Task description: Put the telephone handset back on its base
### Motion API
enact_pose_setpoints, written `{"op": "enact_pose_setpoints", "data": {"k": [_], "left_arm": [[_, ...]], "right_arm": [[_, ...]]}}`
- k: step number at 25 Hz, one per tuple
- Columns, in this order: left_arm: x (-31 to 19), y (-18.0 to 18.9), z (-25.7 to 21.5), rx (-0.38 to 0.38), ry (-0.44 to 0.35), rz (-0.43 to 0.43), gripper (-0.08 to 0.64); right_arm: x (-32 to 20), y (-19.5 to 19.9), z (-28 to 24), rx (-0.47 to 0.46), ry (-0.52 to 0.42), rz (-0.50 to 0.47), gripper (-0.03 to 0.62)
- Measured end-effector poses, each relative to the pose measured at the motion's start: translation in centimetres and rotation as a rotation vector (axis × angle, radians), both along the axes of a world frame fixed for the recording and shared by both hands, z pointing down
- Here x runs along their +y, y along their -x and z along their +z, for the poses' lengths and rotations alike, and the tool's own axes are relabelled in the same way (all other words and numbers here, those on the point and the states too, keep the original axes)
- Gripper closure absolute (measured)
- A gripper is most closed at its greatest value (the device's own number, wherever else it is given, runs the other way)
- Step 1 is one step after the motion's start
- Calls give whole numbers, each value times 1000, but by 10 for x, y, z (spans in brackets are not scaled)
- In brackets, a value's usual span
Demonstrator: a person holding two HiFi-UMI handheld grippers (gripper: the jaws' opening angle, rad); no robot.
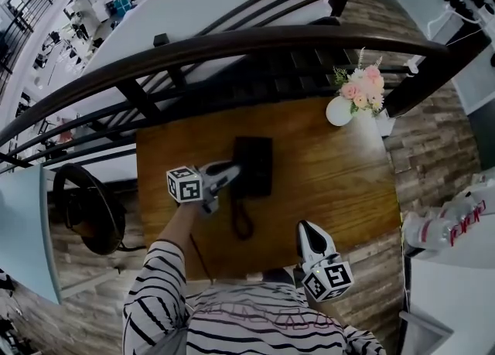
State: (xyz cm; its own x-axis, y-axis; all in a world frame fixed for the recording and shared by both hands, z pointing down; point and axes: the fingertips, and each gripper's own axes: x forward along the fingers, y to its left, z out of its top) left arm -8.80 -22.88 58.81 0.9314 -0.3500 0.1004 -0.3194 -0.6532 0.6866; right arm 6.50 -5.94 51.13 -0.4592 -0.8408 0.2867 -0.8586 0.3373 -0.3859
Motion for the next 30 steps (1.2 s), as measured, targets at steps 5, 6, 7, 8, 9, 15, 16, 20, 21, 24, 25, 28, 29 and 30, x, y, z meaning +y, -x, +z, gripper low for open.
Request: {"op": "enact_pose_setpoints", "data": {"k": [5,6,7,8,9,15,16,20,21,24,25,28,29,30], "left_arm": [[-7,0,16,9,45,-7,489],[-8,0,19,12,55,-8,489],[-9,0,22,16,65,-9,489],[-11,0,23,23,75,-12,489],[-13,0,25,28,83,-16,489],[-19,-1,33,41,111,-35,488],[-21,0,35,40,115,-40,488],[-25,1,41,32,133,-60,488],[-25,1,42,30,136,-65,488],[-26,1,44,30,142,-69,488],[-26,0,44,32,146,-68,488],[-27,-1,48,26,162,-70,488],[-27,0,50,21,166,-71,488],[-27,1,52,13,167,-71,486]], "right_arm": [[1,0,7,6,19,-1,592],[1,0,8,8,22,-3,592],[0,0,9,9,24,-6,592],[0,1,10,10,26,-6,592],[-1,1,10,10,29,-6,592],[-3,2,11,7,16,-20,592],[-3,1,11,8,14,-19,592],[-1,0,14,8,24,-9,592],[0,-1,15,8,24,-9,592],[1,0,15,6,27,-7,592],[1,0,15,6,31,-4,592],[1,0,14,7,39,1,592],[1,0,15,7,39,1,592],[1,1,15,7,37,0,592]]}}
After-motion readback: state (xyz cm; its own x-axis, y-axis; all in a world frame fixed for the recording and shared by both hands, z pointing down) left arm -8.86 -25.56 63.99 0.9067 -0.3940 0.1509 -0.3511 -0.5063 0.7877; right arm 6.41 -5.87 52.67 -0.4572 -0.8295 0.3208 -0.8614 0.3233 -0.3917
